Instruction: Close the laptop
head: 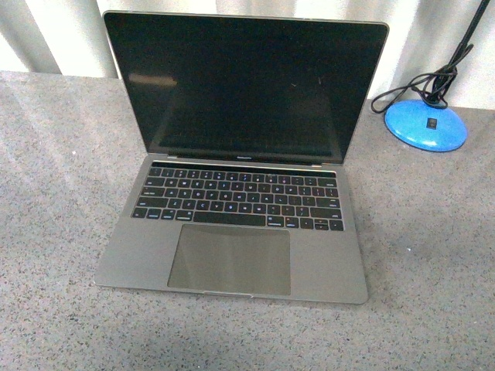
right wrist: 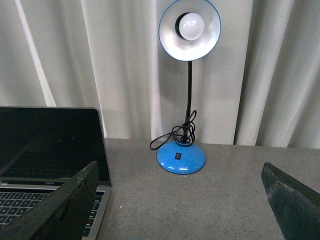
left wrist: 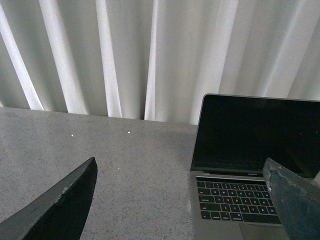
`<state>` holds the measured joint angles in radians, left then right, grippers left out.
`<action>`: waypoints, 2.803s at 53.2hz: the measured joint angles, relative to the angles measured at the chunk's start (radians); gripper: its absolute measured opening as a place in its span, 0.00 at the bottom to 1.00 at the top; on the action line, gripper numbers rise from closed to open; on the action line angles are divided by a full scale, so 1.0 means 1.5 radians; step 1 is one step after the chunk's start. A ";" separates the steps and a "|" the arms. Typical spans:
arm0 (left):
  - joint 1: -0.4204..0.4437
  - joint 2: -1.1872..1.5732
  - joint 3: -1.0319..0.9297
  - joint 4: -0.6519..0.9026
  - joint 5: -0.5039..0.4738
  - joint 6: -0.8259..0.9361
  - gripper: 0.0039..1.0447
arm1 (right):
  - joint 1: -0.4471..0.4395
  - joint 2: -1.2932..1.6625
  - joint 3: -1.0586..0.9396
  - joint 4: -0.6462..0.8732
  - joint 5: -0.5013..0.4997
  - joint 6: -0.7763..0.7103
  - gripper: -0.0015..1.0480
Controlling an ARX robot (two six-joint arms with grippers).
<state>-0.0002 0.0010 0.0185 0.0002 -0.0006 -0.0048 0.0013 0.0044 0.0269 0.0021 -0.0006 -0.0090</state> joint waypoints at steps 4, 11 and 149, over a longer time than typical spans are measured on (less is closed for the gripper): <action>0.000 0.000 0.000 0.000 0.000 0.000 0.94 | 0.000 0.000 0.000 0.000 0.000 0.000 0.90; 0.000 0.000 0.000 0.000 0.000 0.000 0.94 | 0.000 0.000 0.000 0.000 0.000 0.000 0.90; -0.104 1.190 0.804 0.105 0.171 0.395 0.36 | 0.108 1.183 0.793 0.028 -0.208 -0.570 0.01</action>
<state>-0.1566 1.7866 1.2243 0.1574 0.2562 0.5884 0.1631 1.7782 1.2167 0.0437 -0.3119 -0.8646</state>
